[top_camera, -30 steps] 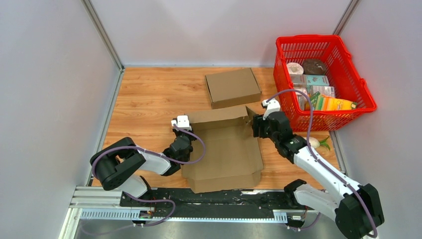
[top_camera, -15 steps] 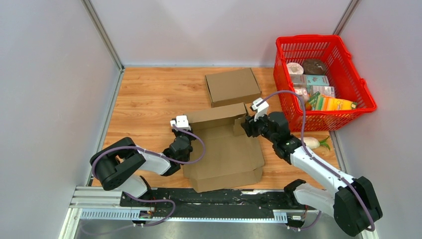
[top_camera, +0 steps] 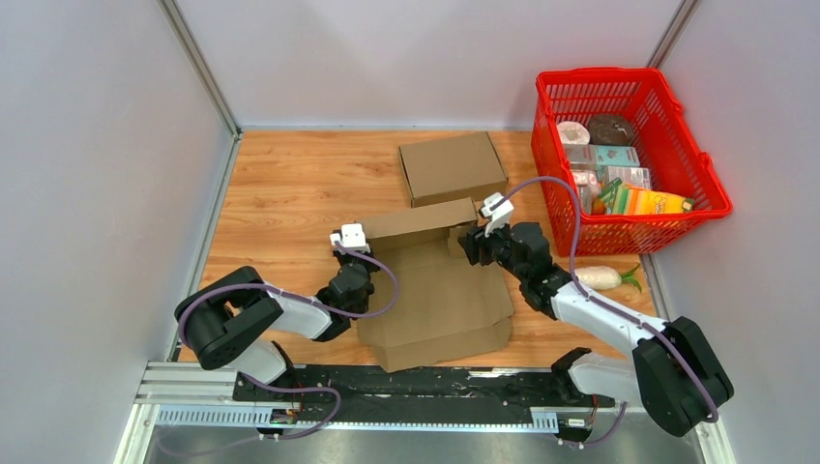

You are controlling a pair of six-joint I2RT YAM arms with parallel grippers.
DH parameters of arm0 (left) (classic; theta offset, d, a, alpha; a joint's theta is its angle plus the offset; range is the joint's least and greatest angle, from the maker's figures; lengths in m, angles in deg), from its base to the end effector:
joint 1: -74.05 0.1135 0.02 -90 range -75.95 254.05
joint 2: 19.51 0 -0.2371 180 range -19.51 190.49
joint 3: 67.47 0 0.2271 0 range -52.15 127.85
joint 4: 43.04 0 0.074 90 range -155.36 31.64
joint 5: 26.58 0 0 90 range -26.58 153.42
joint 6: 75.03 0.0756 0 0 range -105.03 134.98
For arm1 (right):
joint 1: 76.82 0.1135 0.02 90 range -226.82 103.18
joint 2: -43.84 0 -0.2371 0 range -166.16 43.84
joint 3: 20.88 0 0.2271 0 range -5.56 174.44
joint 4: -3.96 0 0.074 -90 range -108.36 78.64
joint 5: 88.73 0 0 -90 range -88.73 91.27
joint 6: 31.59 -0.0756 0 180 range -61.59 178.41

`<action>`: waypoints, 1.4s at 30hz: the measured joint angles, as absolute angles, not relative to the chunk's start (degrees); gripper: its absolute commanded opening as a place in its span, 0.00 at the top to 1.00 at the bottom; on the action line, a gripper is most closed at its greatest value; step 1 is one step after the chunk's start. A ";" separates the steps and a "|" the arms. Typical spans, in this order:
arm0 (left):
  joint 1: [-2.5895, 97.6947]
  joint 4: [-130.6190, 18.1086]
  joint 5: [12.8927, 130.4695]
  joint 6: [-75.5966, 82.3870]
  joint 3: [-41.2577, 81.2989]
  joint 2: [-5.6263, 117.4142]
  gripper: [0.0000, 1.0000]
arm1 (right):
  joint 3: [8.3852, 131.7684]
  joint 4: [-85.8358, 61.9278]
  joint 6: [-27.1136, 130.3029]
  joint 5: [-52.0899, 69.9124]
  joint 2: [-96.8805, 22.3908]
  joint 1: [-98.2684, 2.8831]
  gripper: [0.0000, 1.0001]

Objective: Fold the paper box

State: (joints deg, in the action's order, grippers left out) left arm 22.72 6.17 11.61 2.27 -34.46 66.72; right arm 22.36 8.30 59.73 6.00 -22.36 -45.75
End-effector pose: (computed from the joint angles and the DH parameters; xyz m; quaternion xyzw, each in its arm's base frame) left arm 0.2094 -0.1665 0.1597 -0.0635 0.7194 -0.0543 0.6895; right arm 0.2323 0.1472 0.1942 -0.2495 0.7726 0.1820 0.5548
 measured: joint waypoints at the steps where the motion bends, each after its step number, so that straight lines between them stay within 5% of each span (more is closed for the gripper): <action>1: 22.72 6.15 11.59 2.29 -34.46 66.72 1.00 | 22.43 8.24 59.71 6.13 -22.69 -45.71 0.47; 5: 22.72 6.02 11.39 2.40 -34.46 66.72 1.00 | 22.17 9.83 59.12 4.63 -23.56 -45.33 0.51; 12: 22.83 6.00 10.34 2.48 -34.46 66.72 1.00 | 21.58 15.10 55.05 1.92 -26.18 -45.01 0.85; 17: 22.83 5.78 10.25 2.55 -34.46 66.72 1.00 | 21.18 15.12 51.71 -3.53 -25.24 -44.20 0.76; 21: 22.74 6.22 11.26 2.29 -34.46 66.72 1.00 | 19.41 14.36 49.07 -5.91 -21.40 -43.35 0.49; 30: 22.76 7.05 11.48 1.83 -34.46 66.72 1.00 | 19.41 12.00 51.62 -4.01 -18.16 -43.30 0.40; 38: 22.79 7.14 11.80 1.76 -34.46 66.72 1.00 | 24.07 7.89 57.33 3.73 -19.63 -43.32 0.42; 42: 22.85 6.92 11.08 1.76 -34.46 66.72 1.00 | 25.58 7.71 58.22 4.32 -22.12 -43.85 0.67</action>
